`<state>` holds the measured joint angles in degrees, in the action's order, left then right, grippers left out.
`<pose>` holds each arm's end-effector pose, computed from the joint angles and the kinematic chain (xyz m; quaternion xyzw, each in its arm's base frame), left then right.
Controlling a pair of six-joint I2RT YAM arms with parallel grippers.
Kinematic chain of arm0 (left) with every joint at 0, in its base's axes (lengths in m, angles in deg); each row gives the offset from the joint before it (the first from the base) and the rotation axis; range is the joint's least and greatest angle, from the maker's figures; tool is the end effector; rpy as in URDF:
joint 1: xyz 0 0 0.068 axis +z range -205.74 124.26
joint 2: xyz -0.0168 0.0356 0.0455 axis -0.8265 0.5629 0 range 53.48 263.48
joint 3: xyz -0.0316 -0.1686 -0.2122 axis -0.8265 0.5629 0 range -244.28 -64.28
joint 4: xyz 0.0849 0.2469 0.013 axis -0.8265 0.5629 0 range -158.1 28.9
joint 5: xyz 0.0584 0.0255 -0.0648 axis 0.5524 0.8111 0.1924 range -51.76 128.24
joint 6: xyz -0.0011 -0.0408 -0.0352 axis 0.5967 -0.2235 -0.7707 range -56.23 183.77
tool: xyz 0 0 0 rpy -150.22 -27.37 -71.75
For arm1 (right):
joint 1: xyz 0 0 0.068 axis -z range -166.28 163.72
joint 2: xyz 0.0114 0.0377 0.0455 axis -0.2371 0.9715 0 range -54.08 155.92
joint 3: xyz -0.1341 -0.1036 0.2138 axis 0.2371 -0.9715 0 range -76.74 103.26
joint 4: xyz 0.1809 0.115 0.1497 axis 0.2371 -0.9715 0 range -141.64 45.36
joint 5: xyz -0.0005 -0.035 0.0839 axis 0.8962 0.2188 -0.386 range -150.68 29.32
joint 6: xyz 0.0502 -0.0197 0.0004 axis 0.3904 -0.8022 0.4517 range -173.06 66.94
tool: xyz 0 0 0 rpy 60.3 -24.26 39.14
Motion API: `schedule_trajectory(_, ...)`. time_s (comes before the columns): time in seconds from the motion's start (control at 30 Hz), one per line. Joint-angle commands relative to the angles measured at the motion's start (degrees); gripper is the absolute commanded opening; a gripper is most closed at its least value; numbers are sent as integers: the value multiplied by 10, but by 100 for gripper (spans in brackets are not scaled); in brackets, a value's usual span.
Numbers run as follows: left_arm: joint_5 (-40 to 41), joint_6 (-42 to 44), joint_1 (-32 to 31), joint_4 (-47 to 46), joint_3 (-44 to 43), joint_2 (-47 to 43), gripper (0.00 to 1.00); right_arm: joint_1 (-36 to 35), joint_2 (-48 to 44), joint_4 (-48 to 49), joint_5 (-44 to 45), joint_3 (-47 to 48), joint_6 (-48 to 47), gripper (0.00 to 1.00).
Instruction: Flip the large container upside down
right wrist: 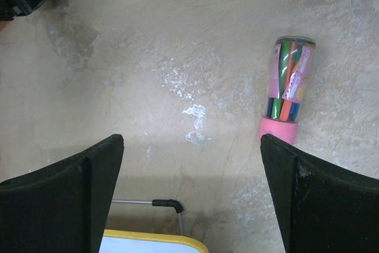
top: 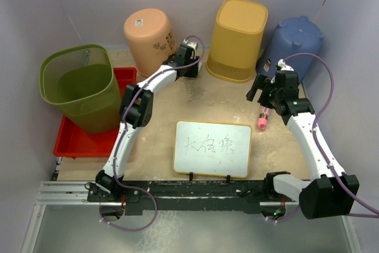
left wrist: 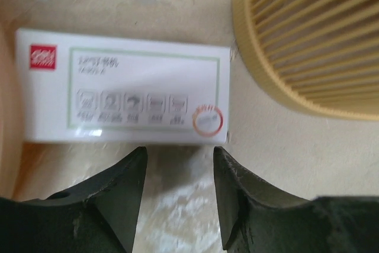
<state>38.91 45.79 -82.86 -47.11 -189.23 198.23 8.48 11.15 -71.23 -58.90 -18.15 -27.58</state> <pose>0.5069 -0.2591 0.1677 0.0700 0.9065 -0.1547 0.3866 0.2504 0.0218 0.3243 0.1619 0.8647 0.1127 0.4619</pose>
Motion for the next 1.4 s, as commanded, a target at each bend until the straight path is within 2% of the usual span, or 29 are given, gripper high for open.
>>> schedule_trajectory(0.0, -29, -25, 1, -64, -79, 49, 47, 1, -15, -1, -2, 15, -6, 99)
schedule_trajectory(0.13, -88, -16, -18, -149, -45, 30, 48, 1, -20, -4, 0, 14, -8, 99)
schedule_trajectory(0.27, -114, 13, -37, -219, 42, -36, 50, 1, -18, -3, -3, 13, -7, 99)
schedule_trajectory(0.47, -152, 0, -33, -231, 127, -144, 51, 1, -6, 10, -17, 9, -3, 99)
schedule_trajectory(0.57, -118, 8, -34, -198, 155, -199, 51, 1, 2, 16, -23, 9, -2, 99)
schedule_trajectory(0.7, 2, -11, -33, -152, 191, -239, 51, 1, 13, 27, -30, 6, 1, 99)
schedule_trajectory(0.9, 115, -6, -32, -120, 199, -204, 58, 1, 24, 25, -46, 21, 1, 98)
schedule_trajectory(1.17, 121, -12, -20, -116, 153, -116, 66, 2, 8, 21, -38, 15, -1, 98)
schedule_trajectory(1.3, 115, -48, -12, -145, 143, -93, 67, 1, 2, 16, -31, 13, -3, 99)
schedule_trajectory(1.37, 137, -58, -12, -160, 135, -82, 68, 1, 2, 15, -29, 15, -2, 99)
